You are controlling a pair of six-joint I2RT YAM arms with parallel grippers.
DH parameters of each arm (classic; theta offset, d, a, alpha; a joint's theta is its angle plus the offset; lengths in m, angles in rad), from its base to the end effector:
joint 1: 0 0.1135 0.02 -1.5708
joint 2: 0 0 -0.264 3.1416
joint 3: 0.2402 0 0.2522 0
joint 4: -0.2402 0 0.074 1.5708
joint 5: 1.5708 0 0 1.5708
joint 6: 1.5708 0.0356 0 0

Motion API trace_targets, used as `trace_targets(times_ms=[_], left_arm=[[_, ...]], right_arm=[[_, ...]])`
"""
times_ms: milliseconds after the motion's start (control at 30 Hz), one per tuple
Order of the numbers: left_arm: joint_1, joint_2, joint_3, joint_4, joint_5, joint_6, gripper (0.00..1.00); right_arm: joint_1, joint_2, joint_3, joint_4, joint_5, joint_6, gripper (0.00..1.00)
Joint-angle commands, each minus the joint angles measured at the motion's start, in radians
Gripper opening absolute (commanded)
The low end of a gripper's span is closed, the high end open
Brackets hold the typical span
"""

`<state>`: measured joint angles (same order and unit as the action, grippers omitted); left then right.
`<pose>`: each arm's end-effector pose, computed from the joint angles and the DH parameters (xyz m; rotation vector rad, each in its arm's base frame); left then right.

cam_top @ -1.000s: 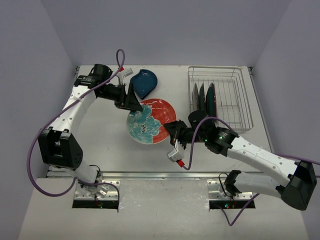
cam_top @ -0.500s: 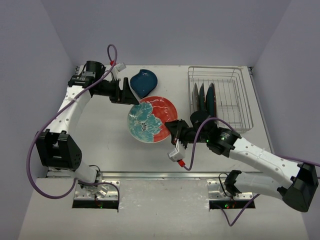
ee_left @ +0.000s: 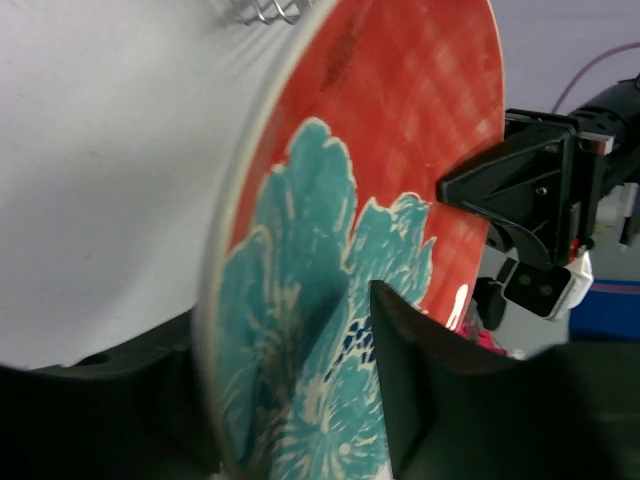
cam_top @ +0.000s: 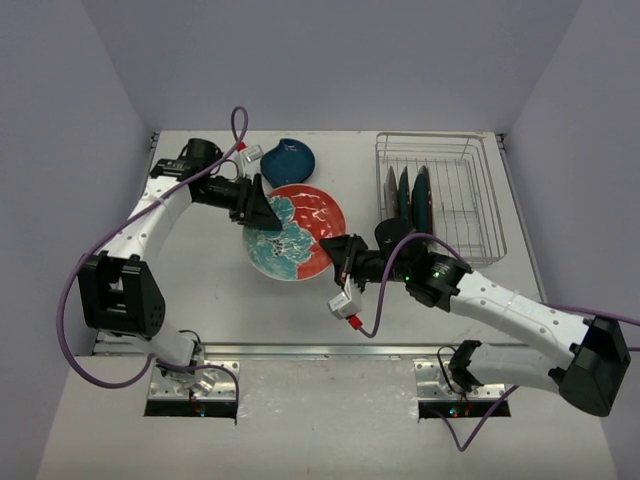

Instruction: Unload the plates from the dish rack

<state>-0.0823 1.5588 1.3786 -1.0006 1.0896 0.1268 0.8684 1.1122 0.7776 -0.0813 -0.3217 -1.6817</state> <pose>0.2994 -0.0564 0.3089 0.5305 2.3322 -1.4283 0.1547 0.2002 0.2829 -1.9346 0.3729 -0.2129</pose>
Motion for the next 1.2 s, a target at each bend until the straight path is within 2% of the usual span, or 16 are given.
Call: trace_targets(times_ms=[0,67,100,167,267,333,400,500,600,700,933,1033,1167], left_arm=[[-0.008,0.011,-0.049,-0.037,0.124,0.055,0.29],[0.01,0.012,-0.071,-0.03,0.165,0.042,0.07],[0.027,0.013,-0.082,-0.022,0.185,0.032,0.01],[0.078,0.018,-0.093,-0.003,0.222,0.011,0.0],[0.205,0.057,-0.07,-0.02,0.279,0.024,0.0],[0.272,0.116,-0.003,-0.107,0.295,0.084,0.0],[0.346,0.155,0.043,-0.161,0.291,0.16,0.0],[0.466,0.229,0.099,-0.168,0.29,0.16,0.0],[0.557,0.277,0.133,-0.102,0.219,0.12,0.0],[0.602,0.297,0.135,0.016,0.102,0.076,0.0],[0.615,0.365,0.103,0.317,-0.062,-0.096,0.0],[0.613,0.397,0.099,0.435,-0.087,-0.232,0.0],[0.61,0.459,0.121,0.554,-0.133,-0.331,0.0]], right_arm=[[0.011,-0.002,0.058,0.345,-0.031,-0.044,0.0],[0.012,-0.003,0.047,0.357,-0.036,-0.043,0.0],[0.012,-0.005,0.037,0.362,-0.035,-0.044,0.01],[0.012,-0.009,0.014,0.365,-0.026,-0.049,0.09],[0.012,-0.025,-0.014,0.357,0.0,-0.044,0.33],[0.012,-0.031,-0.029,0.359,0.021,-0.035,0.59],[0.013,-0.036,-0.048,0.363,0.047,-0.027,0.81],[0.012,-0.045,-0.069,0.367,0.088,-0.019,0.91],[0.012,-0.056,-0.076,0.351,0.126,0.006,0.95],[0.012,-0.069,-0.07,0.323,0.157,0.038,0.96],[0.012,-0.092,-0.069,0.259,0.239,0.081,0.99],[0.012,-0.105,-0.071,0.238,0.265,0.102,0.99],[0.012,-0.115,-0.057,0.198,0.3,0.133,0.99]])
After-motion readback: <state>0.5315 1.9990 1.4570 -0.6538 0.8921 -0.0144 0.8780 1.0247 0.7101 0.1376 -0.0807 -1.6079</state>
